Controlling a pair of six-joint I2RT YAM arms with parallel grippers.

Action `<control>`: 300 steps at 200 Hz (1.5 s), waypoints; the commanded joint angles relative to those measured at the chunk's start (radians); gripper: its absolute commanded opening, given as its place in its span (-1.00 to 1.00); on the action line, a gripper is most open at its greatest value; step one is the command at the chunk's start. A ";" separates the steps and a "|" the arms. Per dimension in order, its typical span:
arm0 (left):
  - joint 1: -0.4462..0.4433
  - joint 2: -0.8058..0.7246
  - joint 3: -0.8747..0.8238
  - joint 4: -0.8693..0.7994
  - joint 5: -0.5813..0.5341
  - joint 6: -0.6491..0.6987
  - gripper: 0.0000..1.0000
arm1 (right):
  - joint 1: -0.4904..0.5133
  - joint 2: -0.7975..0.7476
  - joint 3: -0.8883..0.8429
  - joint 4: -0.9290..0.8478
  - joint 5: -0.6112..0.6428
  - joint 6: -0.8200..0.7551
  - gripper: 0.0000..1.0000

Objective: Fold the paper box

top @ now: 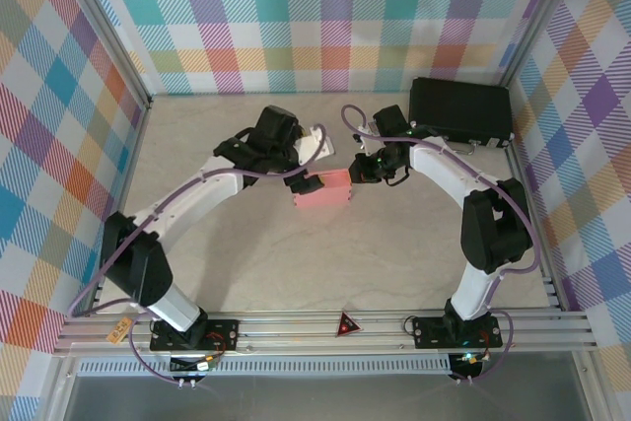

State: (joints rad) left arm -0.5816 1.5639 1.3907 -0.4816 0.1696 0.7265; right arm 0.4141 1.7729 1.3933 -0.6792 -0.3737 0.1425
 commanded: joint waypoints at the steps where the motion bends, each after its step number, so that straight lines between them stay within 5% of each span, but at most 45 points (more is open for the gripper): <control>1: 0.058 -0.062 -0.035 0.079 -0.095 -0.335 0.81 | 0.008 0.023 0.027 -0.029 0.012 0.000 -0.81; 46: 0.137 -0.195 -0.198 0.104 -0.238 -0.672 0.26 | 0.008 0.041 0.041 -0.030 0.008 -0.001 -0.81; 74: 0.165 -0.278 -0.354 0.167 -0.125 -0.719 0.31 | 0.008 0.043 0.047 -0.030 0.005 0.002 -0.81; 172: 0.174 -0.201 -0.450 0.330 0.039 -0.584 0.32 | 0.008 0.043 0.055 -0.034 0.001 0.001 -0.82; 252: 0.174 -0.099 -0.364 0.266 0.046 -0.573 -0.22 | 0.009 0.036 0.053 -0.037 0.001 0.003 -0.81; 300: 0.174 -0.084 -0.364 0.253 0.032 -0.569 -0.22 | 0.008 0.036 0.058 -0.040 -0.001 0.003 -0.82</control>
State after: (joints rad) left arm -0.4164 1.4635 0.9997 -0.1982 0.1898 0.1471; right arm 0.4141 1.8038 1.4273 -0.6834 -0.3744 0.1425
